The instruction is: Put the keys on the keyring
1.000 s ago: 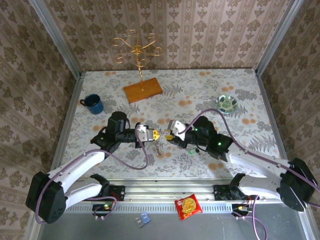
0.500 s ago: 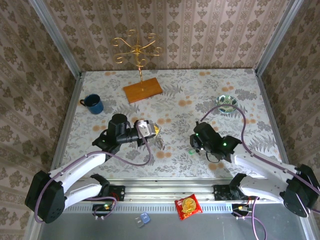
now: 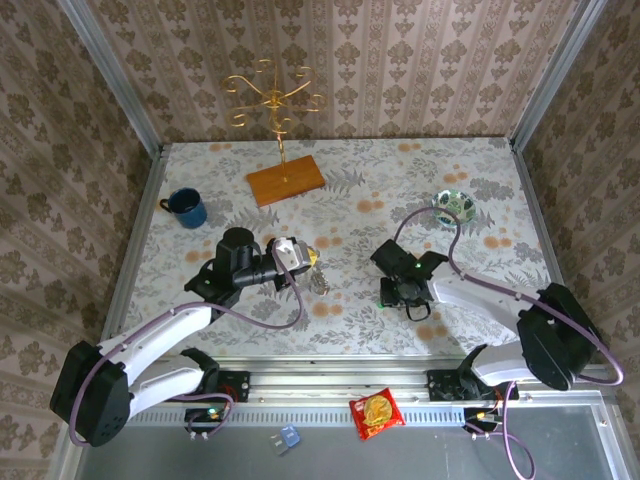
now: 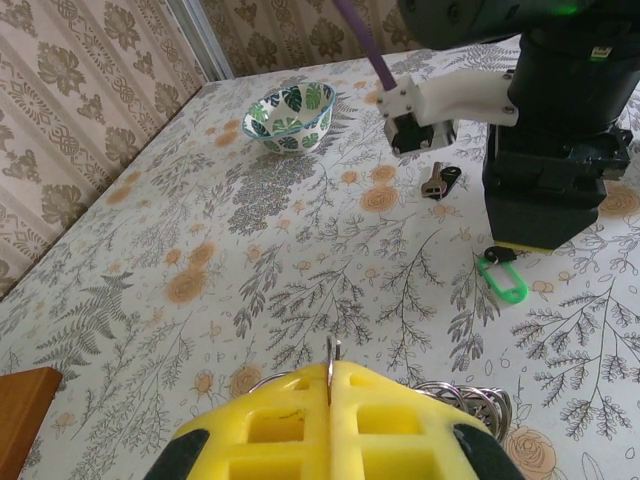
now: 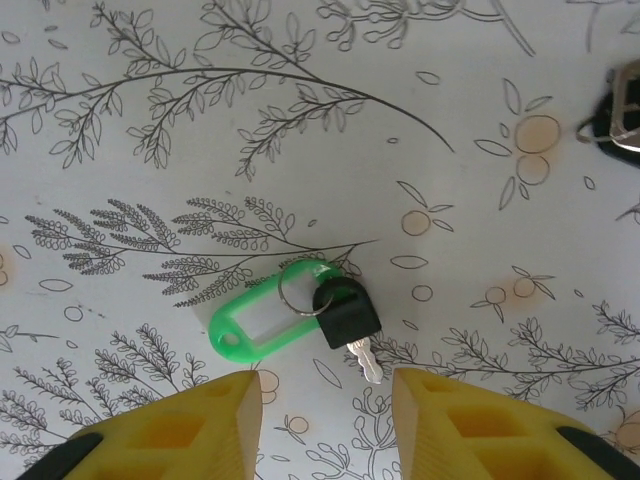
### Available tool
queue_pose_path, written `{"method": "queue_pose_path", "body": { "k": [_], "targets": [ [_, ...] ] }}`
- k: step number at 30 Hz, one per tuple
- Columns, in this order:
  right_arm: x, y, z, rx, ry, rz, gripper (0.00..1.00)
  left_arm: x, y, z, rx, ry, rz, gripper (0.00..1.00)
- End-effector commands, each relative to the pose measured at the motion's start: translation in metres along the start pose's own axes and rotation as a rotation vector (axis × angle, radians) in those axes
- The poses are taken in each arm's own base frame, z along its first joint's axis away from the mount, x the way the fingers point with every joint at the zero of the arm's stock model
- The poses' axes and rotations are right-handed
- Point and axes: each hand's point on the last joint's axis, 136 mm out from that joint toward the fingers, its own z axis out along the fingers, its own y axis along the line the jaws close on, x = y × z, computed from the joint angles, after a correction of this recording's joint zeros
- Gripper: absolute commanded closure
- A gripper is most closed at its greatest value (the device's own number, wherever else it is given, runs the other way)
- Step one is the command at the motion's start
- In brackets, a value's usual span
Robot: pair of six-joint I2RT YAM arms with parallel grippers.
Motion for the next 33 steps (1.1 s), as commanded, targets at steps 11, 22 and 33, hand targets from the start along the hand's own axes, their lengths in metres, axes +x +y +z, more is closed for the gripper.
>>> {"method": "queue_pose_path", "body": {
  "k": [11,22,33],
  "targets": [
    [-0.004,0.001,0.015,0.174,0.147,-0.312,0.63,-0.010,-0.001,-0.004,-0.016,-0.045,0.016,1.00],
    [-0.011,0.003,0.022,0.206,0.147,-0.347,0.65,-0.009,0.004,-0.004,-0.039,-0.032,-0.004,1.00],
    [-0.012,0.001,0.026,0.240,0.169,-0.365,0.69,-0.010,0.000,-0.003,-0.012,-0.033,-0.004,1.00]
  ]
}}
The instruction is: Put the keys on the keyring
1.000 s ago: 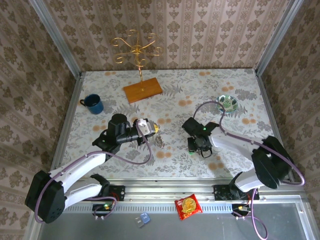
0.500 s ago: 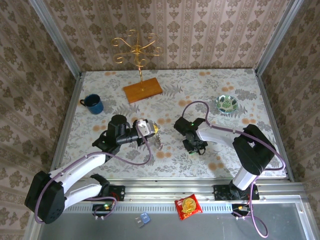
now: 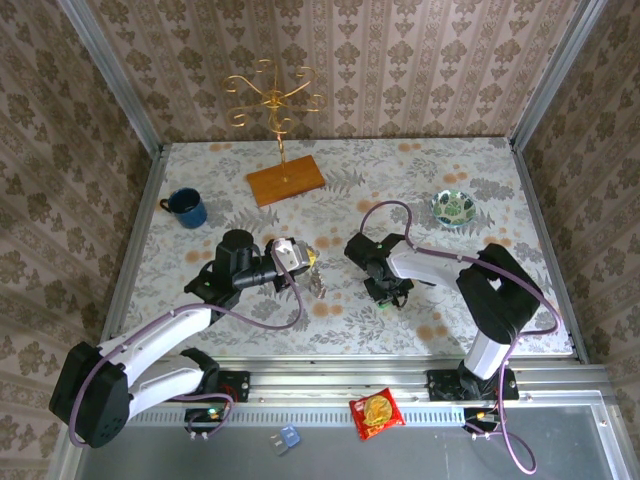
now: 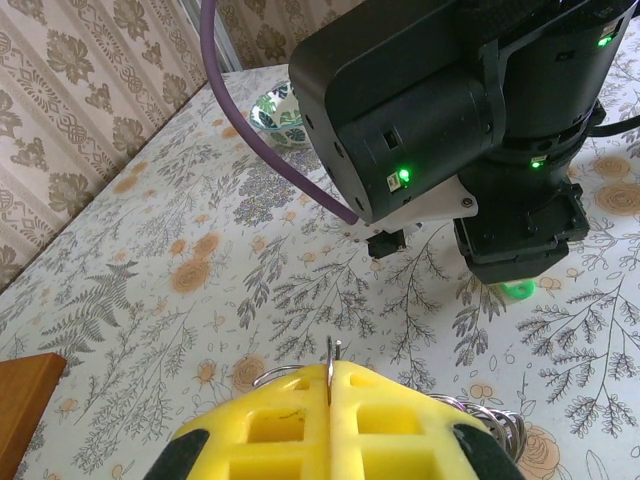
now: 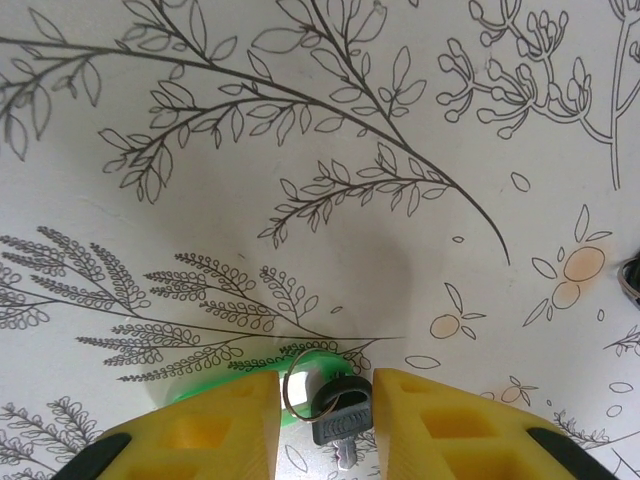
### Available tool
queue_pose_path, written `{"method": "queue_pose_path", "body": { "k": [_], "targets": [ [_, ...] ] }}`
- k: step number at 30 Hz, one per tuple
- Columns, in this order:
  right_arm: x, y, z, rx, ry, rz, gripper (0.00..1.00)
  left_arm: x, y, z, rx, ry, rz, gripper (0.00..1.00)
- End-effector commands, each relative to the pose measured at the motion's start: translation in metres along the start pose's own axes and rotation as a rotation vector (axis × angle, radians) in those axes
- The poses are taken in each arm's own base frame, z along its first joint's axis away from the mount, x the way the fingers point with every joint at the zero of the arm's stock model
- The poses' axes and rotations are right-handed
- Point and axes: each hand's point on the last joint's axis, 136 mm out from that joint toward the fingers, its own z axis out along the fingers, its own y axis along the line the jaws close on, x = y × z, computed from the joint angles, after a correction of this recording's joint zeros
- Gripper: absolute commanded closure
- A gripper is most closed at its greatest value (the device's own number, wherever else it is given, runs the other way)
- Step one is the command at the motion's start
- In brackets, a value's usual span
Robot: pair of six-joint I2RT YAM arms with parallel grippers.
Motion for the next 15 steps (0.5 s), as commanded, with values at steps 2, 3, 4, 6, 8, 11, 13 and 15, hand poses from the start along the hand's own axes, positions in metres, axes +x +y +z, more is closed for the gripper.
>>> {"method": "queue_pose_path", "body": {
  "k": [2,3,4,6,8,11,13,15],
  "targets": [
    [0.001,-0.006,-0.001,0.055,0.026,-0.029,0.72,-0.014,-0.002,-0.003,0.012,-0.042,0.009,1.00],
    [0.001,-0.006,-0.001,0.057,0.029,-0.029,0.75,-0.015,-0.003,-0.003,0.016,-0.045,0.010,1.00],
    [0.001,-0.006,-0.001,0.058,0.032,-0.030,0.78,-0.016,-0.003,-0.002,0.017,-0.045,0.011,1.00],
    [0.001,-0.006,-0.001,0.059,0.031,-0.028,0.83,-0.015,-0.003,-0.002,0.020,-0.041,0.009,1.00],
    [-0.001,-0.006,-0.002,0.061,0.026,-0.030,0.88,-0.014,-0.003,-0.002,0.022,-0.036,0.007,1.00],
    [-0.003,-0.006,-0.004,0.056,0.015,-0.029,0.94,-0.014,-0.003,-0.002,0.022,-0.034,0.008,1.00],
    [-0.004,-0.004,-0.007,0.041,0.004,-0.028,0.97,-0.015,-0.002,-0.002,0.022,-0.034,0.007,1.00],
    [-0.007,-0.001,-0.012,0.013,-0.016,-0.024,1.00,-0.014,-0.002,-0.002,0.019,-0.031,0.006,1.00]
  ]
}}
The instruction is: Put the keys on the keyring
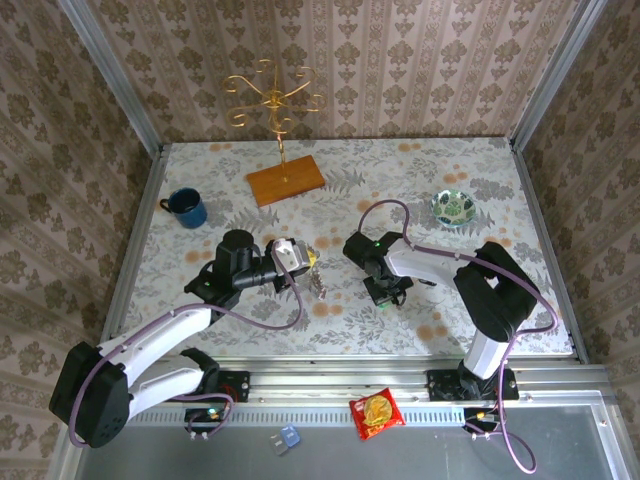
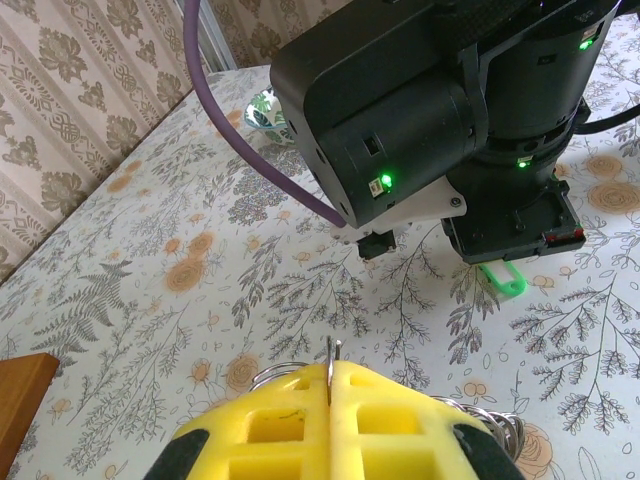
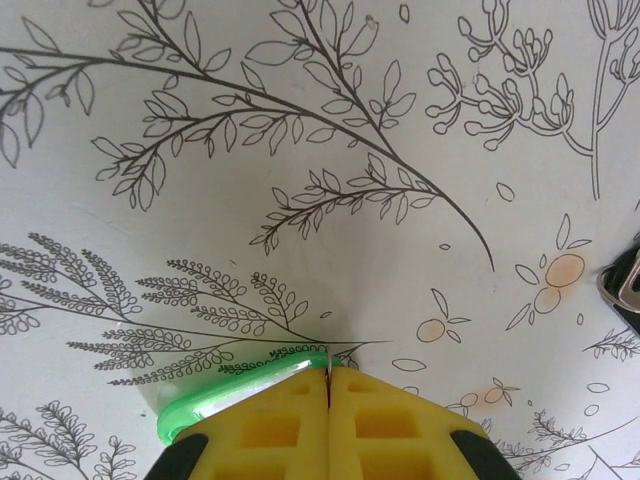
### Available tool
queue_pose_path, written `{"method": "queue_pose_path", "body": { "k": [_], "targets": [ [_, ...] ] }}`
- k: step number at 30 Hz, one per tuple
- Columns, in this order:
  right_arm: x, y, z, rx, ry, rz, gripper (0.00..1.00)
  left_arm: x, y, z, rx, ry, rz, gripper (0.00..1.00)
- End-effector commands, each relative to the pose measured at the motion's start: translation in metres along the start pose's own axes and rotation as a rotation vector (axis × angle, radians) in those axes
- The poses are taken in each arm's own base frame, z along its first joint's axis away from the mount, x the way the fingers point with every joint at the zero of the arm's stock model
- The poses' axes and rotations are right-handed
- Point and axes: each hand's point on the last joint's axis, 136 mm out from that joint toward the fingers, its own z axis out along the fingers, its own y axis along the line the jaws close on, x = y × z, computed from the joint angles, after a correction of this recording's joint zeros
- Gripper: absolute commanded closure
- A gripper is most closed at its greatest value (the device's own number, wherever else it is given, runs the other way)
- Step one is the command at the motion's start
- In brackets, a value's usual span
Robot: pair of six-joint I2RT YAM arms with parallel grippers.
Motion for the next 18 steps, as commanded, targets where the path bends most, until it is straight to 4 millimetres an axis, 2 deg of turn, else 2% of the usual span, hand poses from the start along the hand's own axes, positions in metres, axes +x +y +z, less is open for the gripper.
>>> {"method": "queue_pose_path", "body": {
  "k": [1,5,11,18],
  "targets": [
    [-0.006,0.003,-0.014,-0.027,-0.037,-0.001,1.00,-0.015,0.000,-0.002,0.007,-0.031,0.007,1.00],
    [-0.014,0.011,-0.034,-0.123,-0.130,0.005,1.00,-0.013,0.005,-0.002,-0.020,-0.014,-0.014,1.00],
    [-0.027,0.023,-0.082,-0.303,-0.352,-0.026,1.00,-0.013,0.012,-0.006,-0.061,0.012,-0.083,1.00],
    [-0.038,0.038,-0.165,-0.561,-0.724,-0.113,1.00,-0.020,0.010,-0.013,-0.058,0.008,-0.156,1.00]
  ]
}}
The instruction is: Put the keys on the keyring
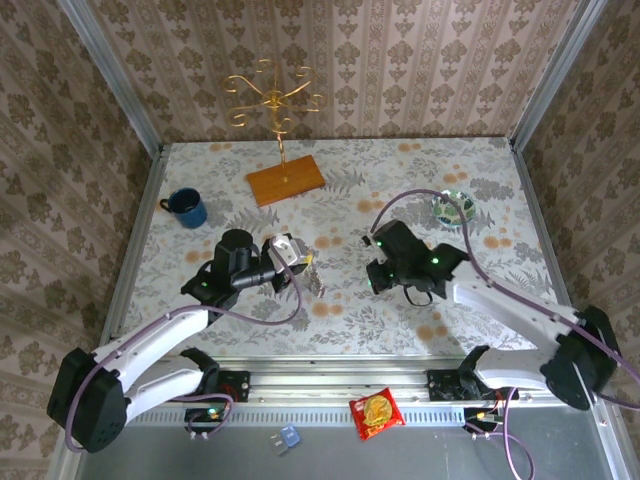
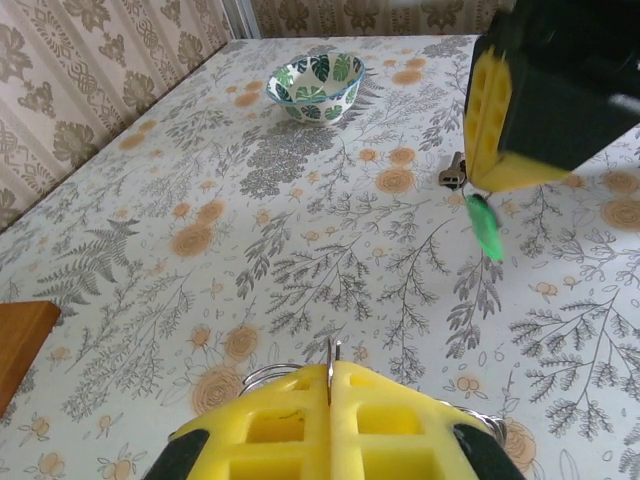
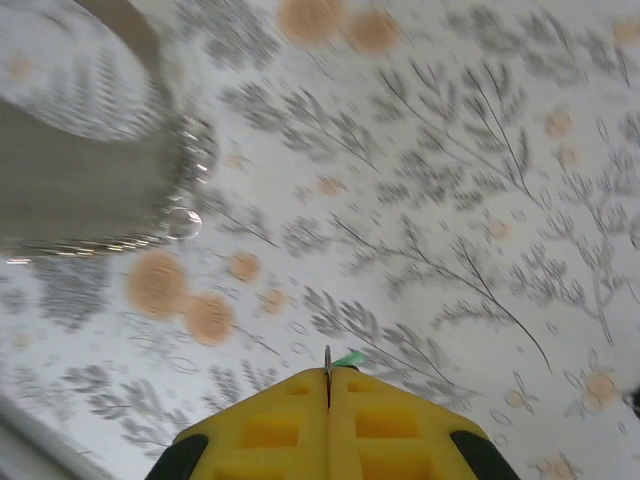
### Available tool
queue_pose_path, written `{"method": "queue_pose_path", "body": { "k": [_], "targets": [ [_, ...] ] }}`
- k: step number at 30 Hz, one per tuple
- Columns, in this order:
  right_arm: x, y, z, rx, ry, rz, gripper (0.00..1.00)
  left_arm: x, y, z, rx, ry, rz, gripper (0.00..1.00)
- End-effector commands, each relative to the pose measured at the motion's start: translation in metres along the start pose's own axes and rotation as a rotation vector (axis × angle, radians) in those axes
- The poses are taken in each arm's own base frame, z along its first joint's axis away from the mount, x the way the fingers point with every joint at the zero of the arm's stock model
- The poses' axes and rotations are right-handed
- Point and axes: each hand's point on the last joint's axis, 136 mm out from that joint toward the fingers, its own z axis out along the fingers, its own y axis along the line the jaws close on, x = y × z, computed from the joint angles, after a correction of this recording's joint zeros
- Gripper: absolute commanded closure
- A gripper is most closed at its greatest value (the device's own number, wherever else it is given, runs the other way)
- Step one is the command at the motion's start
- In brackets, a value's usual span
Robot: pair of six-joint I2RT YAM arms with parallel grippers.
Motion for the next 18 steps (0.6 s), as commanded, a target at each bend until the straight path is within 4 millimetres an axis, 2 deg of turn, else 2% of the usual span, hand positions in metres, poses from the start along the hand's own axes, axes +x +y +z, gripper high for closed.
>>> {"method": "queue_pose_path", "body": {
  "k": [1,5,8,13,18],
  "targets": [
    [-0.027,0.034,-0.021,-0.192,-0.179,-0.096,1.00,-0.022,0.000,-0.009,0.001,-0.034,-0.046,1.00],
    [-0.040,0.060,-0.046,-0.341,-0.308,-0.179,1.00,-0.027,-0.006,-0.012,0.037,-0.032,-0.072,1.00],
    [-0.045,0.074,-0.057,-0.421,-0.357,-0.224,1.00,-0.030,-0.010,-0.014,0.059,-0.038,-0.082,1.00],
    [-0.051,0.090,-0.059,-0.504,-0.359,-0.239,1.00,-0.034,-0.016,-0.013,0.097,-0.047,-0.098,1.00],
    [-0.056,0.102,-0.050,-0.559,-0.321,-0.234,1.00,-0.035,-0.024,-0.010,0.143,-0.050,-0.100,1.00]
  ]
}}
